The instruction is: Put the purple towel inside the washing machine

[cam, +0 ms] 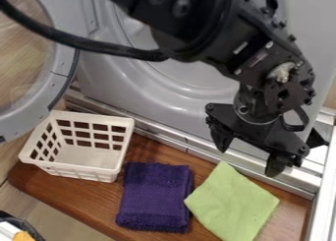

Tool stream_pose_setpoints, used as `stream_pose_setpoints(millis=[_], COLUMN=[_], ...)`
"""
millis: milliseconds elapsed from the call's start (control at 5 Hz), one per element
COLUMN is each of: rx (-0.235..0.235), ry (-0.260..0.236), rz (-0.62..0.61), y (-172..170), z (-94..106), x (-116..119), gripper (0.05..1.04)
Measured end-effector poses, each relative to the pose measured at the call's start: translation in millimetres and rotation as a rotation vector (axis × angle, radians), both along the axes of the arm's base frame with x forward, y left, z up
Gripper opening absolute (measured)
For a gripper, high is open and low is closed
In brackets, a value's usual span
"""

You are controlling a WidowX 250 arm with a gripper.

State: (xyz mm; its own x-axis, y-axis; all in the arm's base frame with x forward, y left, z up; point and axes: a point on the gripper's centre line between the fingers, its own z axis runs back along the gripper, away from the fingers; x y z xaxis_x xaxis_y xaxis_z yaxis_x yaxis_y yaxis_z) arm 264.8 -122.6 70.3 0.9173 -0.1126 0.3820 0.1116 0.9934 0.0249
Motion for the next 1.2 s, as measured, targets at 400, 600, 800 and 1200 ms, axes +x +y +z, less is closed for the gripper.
stream_pose_setpoints(millis=[400, 600, 800, 1200], rx=[0.043, 0.04, -0.006, -0.004], ry=[0.055, 0.064, 0.066, 0.202], rz=[0.052, 0.116, 0.172, 0.256], y=[24, 47, 66, 100], z=[-16.8, -19.1, -28.7, -88.9], x=[-11, -16, -13, 0], gripper=[1.001, 1.0, 1.0, 1.0])
